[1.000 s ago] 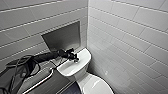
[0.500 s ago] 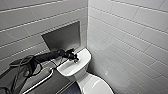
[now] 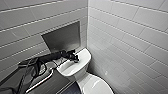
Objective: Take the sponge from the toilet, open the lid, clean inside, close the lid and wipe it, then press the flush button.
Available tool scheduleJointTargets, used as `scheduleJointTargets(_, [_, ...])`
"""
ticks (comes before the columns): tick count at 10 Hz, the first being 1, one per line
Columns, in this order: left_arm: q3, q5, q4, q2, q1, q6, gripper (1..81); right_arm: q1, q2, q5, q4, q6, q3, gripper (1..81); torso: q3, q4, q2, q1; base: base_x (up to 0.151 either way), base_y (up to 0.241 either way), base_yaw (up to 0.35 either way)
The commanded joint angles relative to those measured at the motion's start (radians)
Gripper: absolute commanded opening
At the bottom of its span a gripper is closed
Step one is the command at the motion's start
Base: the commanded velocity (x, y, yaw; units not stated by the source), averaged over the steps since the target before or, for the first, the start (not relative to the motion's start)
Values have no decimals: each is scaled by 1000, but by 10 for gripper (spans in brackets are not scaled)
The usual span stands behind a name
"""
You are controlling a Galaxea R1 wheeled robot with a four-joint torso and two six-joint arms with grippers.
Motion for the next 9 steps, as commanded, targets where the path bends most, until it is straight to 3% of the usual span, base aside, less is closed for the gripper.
scheduleJointTargets(1, [-75,-20,47,-51,-189,26,10,-7,-11,-88,12,0,15,10,0,0,0,0,0,0,0])
scheduleJointTargets(6, [99,-14,-157,-125,-174,26,10,-1,-1,-89,11,-3,14,10,0,0,0,0,0,0,0])
scheduleJointTargets(9, [99,-29,-371,-142,-168,26,10,2,3,-91,11,-3,14,10,0,0,0,0,0,0,0])
